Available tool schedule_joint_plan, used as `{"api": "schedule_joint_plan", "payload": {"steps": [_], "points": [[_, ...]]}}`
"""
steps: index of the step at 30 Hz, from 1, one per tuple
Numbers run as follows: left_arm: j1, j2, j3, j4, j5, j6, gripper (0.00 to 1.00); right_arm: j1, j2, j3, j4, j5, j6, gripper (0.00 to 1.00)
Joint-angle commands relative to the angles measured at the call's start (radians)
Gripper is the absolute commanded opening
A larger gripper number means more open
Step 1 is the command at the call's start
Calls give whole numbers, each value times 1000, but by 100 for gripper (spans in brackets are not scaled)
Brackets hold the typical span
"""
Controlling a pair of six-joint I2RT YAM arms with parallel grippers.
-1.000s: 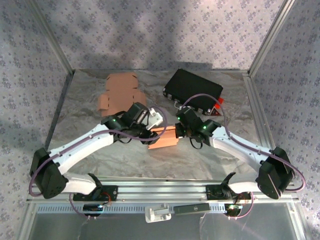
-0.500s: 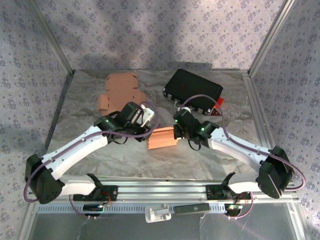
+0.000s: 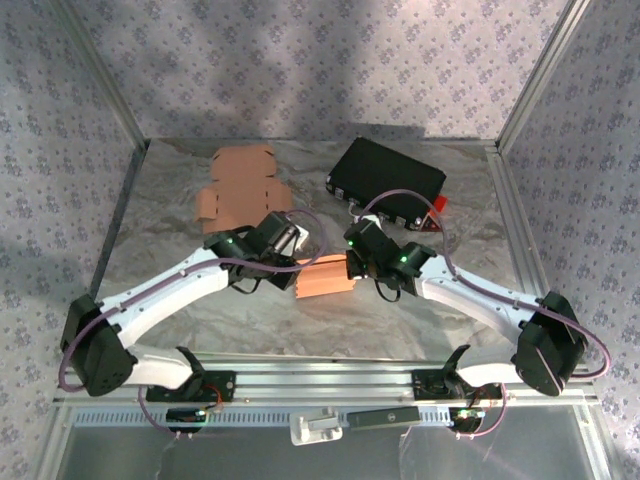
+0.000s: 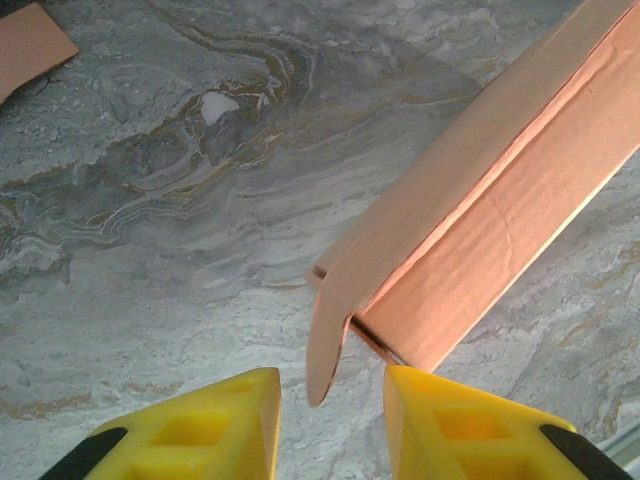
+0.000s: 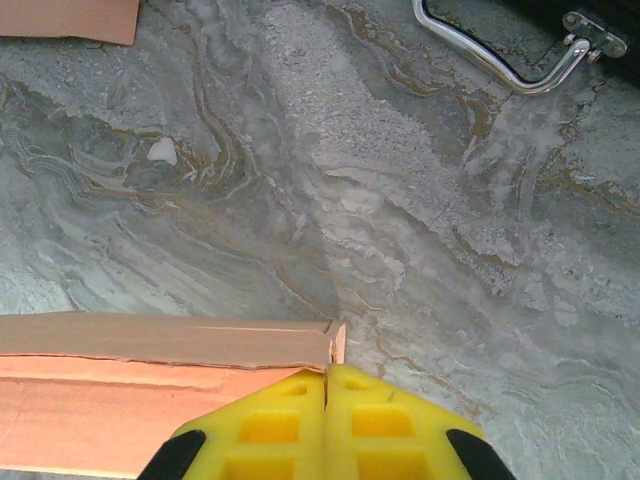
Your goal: Fold the paper box
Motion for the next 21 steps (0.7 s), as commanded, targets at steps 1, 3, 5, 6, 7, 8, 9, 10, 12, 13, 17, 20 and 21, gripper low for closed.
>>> {"api": "schedule_joint_plan", "payload": {"steps": [1, 3, 5, 6, 7, 8, 9, 10, 12, 13, 17, 20, 21], "points": [[-17, 40, 54, -24, -25, -12, 28, 6, 15, 23, -59, 23, 20, 1], [-22, 60, 58, -27, -28, -16, 23, 6, 17, 25, -63, 23, 20, 1], [-25, 66, 54, -21, -36, -26, 19, 6, 16, 25, -61, 21, 20, 1], [-27, 67, 54, -16, -33, -28, 17, 6, 18, 25, -60, 23, 20, 1], [-28, 66, 54, -12, -32, -36, 15, 6, 17, 25, -60, 23, 22, 1], [-30, 67, 55, -13, -32, -44, 11, 6, 17, 25, -58, 23, 23, 1], [-31, 65, 58, -15, -31, -53, 10, 7, 17, 28, -60, 24, 23, 1], [-33, 64, 61, -17, -29, -67, 9, 6, 17, 28, -59, 25, 26, 1], [-34, 61, 65, -20, -14, -100, 8, 8, 19, 31, -65, 29, 29, 1], [-35, 58, 65, -15, 0, -121, 8, 11, 19, 33, -66, 33, 30, 1], [-35, 62, 59, -12, 28, -217, 6, 25, 26, 44, -83, 64, 46, 0], [-35, 65, 47, -3, 36, -283, 6, 38, 32, 51, -93, 85, 63, 0], [-35, 67, 46, 0, 37, -305, 6, 42, 32, 52, -93, 91, 65, 0]]}}
